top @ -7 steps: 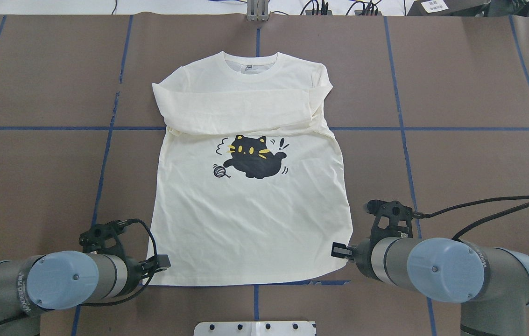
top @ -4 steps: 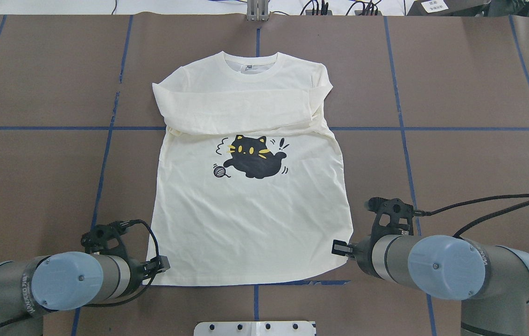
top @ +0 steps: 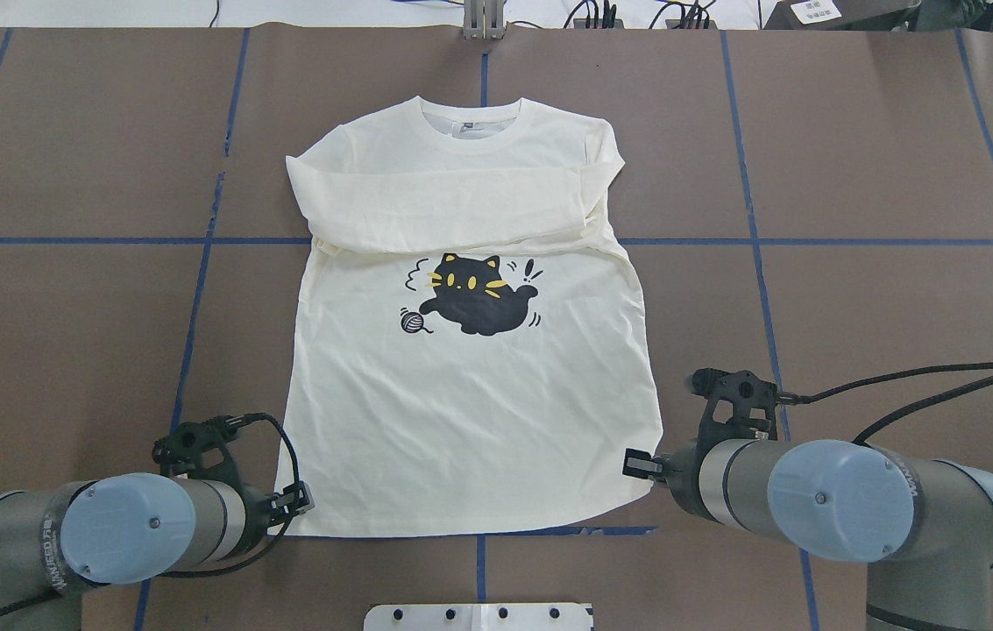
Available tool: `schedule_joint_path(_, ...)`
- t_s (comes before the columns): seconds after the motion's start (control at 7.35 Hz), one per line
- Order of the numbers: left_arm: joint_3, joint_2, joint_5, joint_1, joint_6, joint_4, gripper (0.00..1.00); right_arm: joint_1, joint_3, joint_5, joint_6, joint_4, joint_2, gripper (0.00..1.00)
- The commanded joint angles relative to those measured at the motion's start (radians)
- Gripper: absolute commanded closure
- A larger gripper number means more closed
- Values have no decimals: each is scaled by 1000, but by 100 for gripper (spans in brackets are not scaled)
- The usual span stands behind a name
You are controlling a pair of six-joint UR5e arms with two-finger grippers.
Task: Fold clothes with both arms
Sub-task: 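Move both grippers to the hem corners nearest the robot and grasp, then lift the hem with both grippers and fold it toward the collar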
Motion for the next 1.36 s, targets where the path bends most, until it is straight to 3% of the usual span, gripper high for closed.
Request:
schedule_joint_path(0.0, -3, -3, -1, 1, 1, 7, 59, 0, 5, 0, 0, -2, -1, 100)
schedule_joint_path(0.54, -60, -15, -7, 15, 2, 90, 100, 2, 5, 2, 0, -2, -1, 100)
schedule_joint_path(0.95, -101, -3, -8, 10, 16, 96, 100, 5, 29, 29, 0, -2, -4, 100)
schedule_joint_path(1.22, -226, 33, -25, 10, 116, 196, 100, 11, 109, 52, 3, -15, -55, 100)
